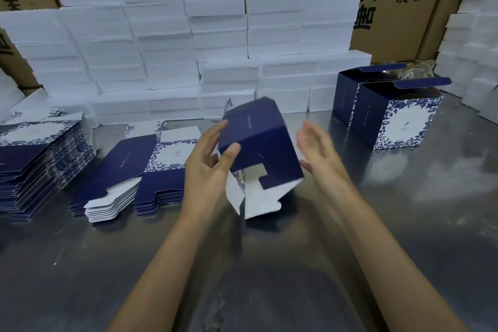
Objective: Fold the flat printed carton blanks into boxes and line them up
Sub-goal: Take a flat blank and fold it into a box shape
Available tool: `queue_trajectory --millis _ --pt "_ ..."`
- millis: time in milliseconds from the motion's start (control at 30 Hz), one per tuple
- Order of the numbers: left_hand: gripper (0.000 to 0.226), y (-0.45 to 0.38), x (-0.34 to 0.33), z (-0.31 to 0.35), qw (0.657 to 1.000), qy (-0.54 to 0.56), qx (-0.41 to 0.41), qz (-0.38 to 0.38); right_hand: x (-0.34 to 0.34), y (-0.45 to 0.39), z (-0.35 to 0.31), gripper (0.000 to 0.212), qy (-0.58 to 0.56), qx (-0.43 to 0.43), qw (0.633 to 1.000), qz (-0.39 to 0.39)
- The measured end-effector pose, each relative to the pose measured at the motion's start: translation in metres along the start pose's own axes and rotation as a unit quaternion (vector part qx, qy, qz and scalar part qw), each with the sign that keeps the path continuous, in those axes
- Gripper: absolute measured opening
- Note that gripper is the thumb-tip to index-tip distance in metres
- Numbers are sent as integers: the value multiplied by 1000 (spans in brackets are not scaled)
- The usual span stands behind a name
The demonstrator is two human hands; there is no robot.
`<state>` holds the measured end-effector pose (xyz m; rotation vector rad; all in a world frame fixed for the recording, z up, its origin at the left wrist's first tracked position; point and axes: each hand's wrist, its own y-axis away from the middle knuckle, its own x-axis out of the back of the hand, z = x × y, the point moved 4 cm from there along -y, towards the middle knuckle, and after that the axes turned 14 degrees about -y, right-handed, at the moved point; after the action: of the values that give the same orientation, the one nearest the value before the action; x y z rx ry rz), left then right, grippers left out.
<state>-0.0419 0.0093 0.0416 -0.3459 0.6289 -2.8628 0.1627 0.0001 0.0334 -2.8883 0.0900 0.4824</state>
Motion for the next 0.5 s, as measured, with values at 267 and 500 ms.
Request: queue_trajectory --millis 267,500 --pt "38 10 -25 -18 970 148 190 -24 -9 -5 1 39 -171 -56 984 -2" --pt "25 28 -53 -24 949 -13 255 -184 -1 -2 -27 41 -118 63 991 -10"
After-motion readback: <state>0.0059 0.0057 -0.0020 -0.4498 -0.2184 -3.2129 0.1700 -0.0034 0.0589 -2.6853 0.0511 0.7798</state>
